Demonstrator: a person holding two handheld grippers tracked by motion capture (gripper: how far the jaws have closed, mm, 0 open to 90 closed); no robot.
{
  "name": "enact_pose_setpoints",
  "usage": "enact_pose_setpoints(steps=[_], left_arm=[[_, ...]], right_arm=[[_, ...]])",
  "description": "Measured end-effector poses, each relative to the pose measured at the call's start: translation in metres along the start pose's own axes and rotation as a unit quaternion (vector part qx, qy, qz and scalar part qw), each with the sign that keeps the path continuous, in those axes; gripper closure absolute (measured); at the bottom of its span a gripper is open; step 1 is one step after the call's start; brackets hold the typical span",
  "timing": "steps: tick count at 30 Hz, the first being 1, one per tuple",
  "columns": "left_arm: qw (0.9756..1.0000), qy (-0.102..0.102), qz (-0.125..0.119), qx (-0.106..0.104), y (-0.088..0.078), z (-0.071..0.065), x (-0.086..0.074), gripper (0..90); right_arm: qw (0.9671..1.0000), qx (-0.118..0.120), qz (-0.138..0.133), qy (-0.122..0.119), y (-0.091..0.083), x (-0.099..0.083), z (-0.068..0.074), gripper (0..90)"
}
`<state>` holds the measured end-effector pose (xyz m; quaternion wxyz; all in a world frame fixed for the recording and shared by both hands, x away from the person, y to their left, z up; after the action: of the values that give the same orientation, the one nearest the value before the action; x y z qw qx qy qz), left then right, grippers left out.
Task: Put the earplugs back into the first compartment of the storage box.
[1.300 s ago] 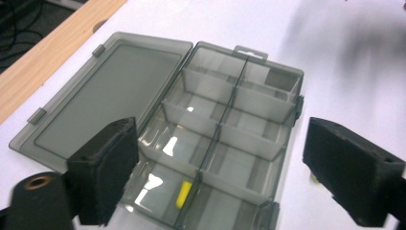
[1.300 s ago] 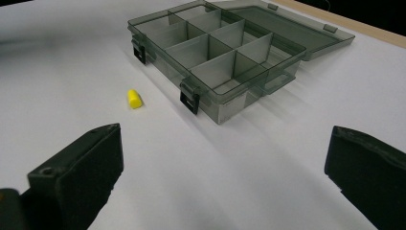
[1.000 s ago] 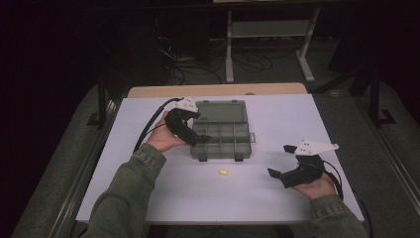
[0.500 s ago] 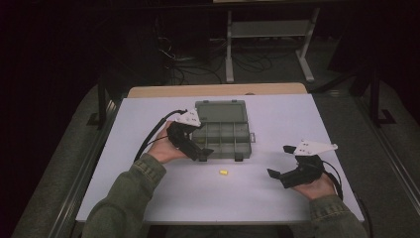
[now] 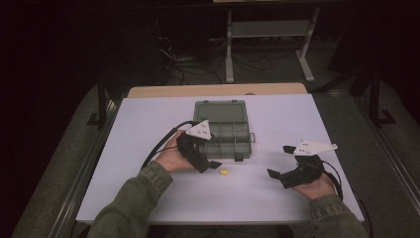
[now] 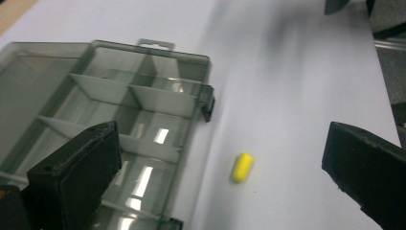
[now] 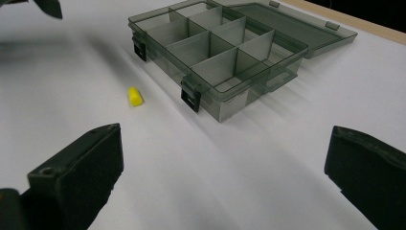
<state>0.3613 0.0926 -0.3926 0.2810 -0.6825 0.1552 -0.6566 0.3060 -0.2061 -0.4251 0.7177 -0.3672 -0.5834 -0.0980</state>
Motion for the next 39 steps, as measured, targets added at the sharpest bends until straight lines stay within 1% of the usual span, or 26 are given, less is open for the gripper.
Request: enact_pose_setpoints(steps=[1, 3, 4, 7, 9, 17, 21, 25, 26, 30, 35, 39], left_arm=[[1.0000, 0.000, -0.001, -0.002, 0.003, -0.002, 0.000, 0.0], [0.9999, 0.012, 0.008, -0.005, 0.007, -0.005, -0.001, 0.0], [0.9998, 0.013, 0.012, -0.010, 0.009, -0.007, -0.001, 0.6], [0.9995, 0.015, 0.017, -0.020, 0.014, -0.010, -0.002, 1.8], [0.9994, 0.016, 0.017, -0.028, 0.016, -0.013, -0.002, 3.9], [0.9982, 0.020, 0.033, -0.045, 0.025, -0.018, -0.006, 6.7], [0.9974, 0.022, 0.043, -0.054, 0.029, -0.021, -0.009, 9.9], [0.9966, 0.027, 0.054, -0.057, 0.035, -0.023, -0.011, 10.4], [0.9965, 0.031, 0.053, -0.057, 0.035, -0.024, -0.011, 12.9], [0.9958, 0.042, 0.059, -0.056, 0.037, -0.025, -0.011, 16.1], [0.9951, 0.041, 0.065, -0.062, 0.039, -0.025, -0.014, 21.8], [0.9940, 0.045, 0.081, -0.059, 0.044, -0.025, -0.018, 25.2]], right_arm=[[1.0000, 0.000, 0.000, 0.000, 0.000, 0.000, 0.000, 0.0], [1.0000, 0.000, 0.000, 0.000, 0.000, 0.000, 0.000, 0.0], [1.0000, 0.000, 0.001, 0.000, 0.000, 0.000, 0.000, 0.0], [1.0000, 0.001, 0.001, 0.000, 0.000, 0.000, 0.000, 0.0], [1.0000, 0.001, 0.001, 0.000, 0.000, 0.000, 0.000, 0.0], [1.0000, 0.002, 0.004, -0.002, 0.001, 0.000, 0.000, 0.0], [1.0000, 0.002, 0.004, -0.002, 0.001, 0.000, 0.000, 0.0], [1.0000, 0.002, 0.004, -0.002, 0.000, 0.000, 0.000, 0.0], [1.0000, 0.003, 0.004, -0.001, 0.000, 0.000, 0.000, 0.0], [1.0000, 0.004, 0.004, -0.002, 0.001, 0.000, 0.000, 0.0], [1.0000, 0.005, 0.005, -0.002, 0.001, 0.000, 0.000, 0.0], [1.0000, 0.006, 0.005, -0.001, 0.001, -0.001, 0.000, 0.0]])
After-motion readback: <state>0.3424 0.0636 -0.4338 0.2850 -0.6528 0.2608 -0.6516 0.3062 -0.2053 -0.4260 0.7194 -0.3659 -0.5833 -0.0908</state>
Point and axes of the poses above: each handheld gripper's, and its own axes: y roughly forward along the jaws, x roughly out of its top, z roughly to its left, the point moved 3 cm from there along y, roughly forward along the jaws, and after that the axes turned 7 degrees about -z, right-handed, at the moved point
